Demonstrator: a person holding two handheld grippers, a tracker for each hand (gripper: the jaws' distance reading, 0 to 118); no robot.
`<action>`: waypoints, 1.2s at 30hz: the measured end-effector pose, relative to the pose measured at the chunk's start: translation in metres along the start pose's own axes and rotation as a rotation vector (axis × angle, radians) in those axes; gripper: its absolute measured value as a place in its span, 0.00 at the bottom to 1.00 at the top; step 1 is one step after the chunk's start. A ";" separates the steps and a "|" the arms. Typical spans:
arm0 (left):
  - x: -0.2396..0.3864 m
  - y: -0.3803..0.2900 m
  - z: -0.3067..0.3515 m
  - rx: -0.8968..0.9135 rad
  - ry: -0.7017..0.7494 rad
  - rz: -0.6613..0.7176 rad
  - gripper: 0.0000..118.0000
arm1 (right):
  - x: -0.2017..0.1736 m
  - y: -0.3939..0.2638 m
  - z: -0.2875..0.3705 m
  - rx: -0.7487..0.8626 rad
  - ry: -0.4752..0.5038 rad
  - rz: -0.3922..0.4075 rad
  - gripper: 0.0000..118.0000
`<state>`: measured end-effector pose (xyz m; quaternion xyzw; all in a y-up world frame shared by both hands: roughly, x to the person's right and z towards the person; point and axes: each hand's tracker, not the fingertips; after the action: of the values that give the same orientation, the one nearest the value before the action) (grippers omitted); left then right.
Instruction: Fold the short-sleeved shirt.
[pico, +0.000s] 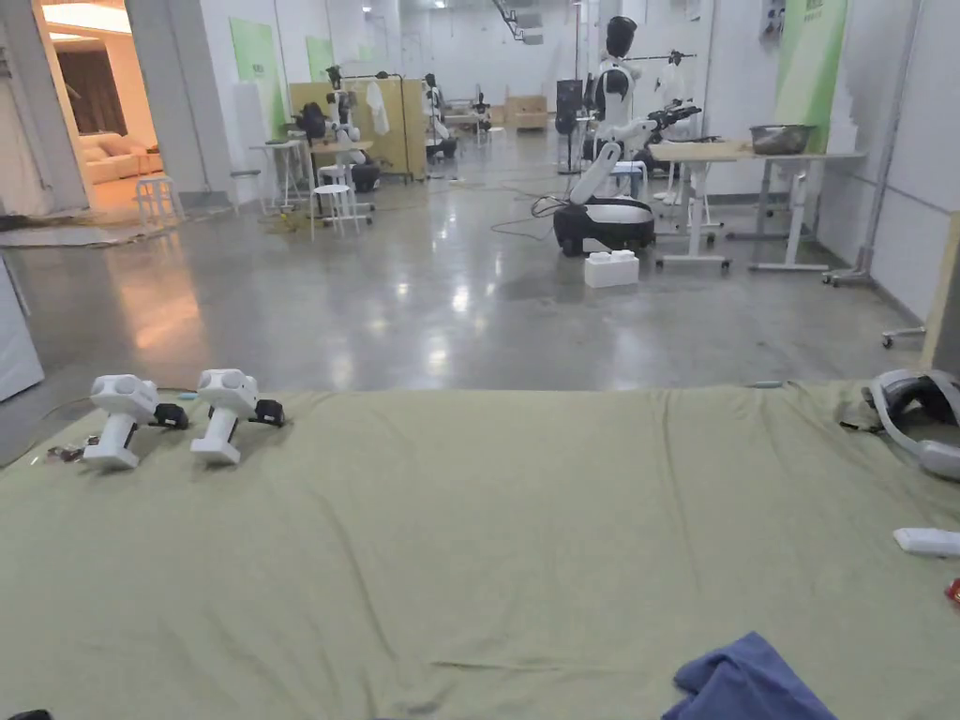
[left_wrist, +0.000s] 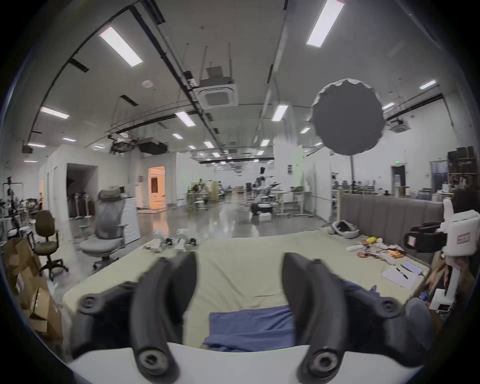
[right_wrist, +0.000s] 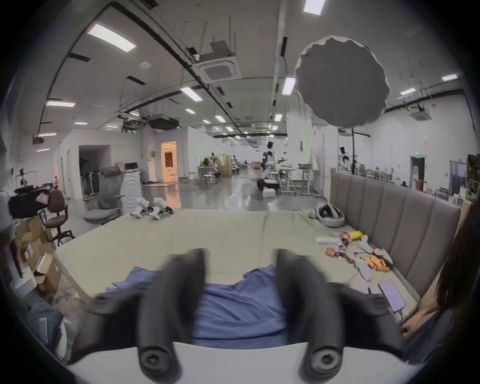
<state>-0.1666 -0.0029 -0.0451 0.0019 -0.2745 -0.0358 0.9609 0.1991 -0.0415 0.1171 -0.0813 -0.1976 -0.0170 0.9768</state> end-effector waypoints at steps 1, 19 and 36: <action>0.004 0.000 -0.001 0.002 0.011 -0.003 0.25 | -0.003 0.001 0.000 0.010 0.002 0.010 0.06; -0.021 -0.049 -0.110 -0.386 -0.017 0.191 0.09 | -0.005 -0.011 -0.034 -0.071 -0.016 0.024 0.02; -0.084 -0.272 -0.382 -1.014 0.024 0.243 0.40 | 0.058 -0.083 -0.083 -0.417 -0.125 -0.071 0.02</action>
<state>-0.0547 -0.2747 -0.4200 -0.4950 -0.2100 -0.0523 0.8415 0.2789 -0.1375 0.0775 -0.2757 -0.2526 -0.0866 0.9234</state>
